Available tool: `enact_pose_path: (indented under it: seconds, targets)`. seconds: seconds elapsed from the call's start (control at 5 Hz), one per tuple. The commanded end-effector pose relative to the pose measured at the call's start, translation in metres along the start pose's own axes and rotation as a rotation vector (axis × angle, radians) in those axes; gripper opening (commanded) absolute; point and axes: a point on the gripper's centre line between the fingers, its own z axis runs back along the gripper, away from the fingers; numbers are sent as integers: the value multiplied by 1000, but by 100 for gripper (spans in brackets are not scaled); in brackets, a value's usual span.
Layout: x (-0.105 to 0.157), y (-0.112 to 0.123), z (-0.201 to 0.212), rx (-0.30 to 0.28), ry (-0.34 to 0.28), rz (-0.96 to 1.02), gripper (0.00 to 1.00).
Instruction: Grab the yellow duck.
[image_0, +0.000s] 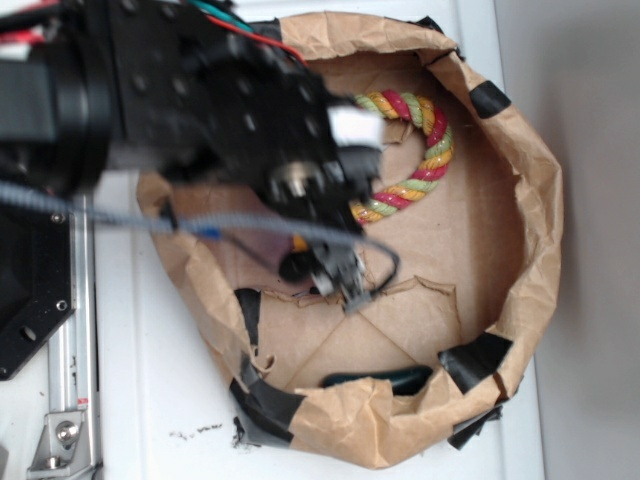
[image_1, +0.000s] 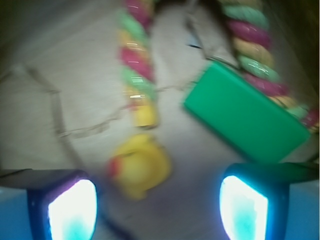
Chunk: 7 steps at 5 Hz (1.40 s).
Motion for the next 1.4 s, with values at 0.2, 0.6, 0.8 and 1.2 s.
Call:
enact_pose_path:
  seconds: [0.2,0.6,0.8,1.2]
  targets:
    - [-3,-8,-19,1,15,-80,100]
    - [-34,-46,-58,67,115,-244,100]
    - [-39,-57,-48,41,87,-270,100]
    - [-33,-60,-34,2,54,-256,54]
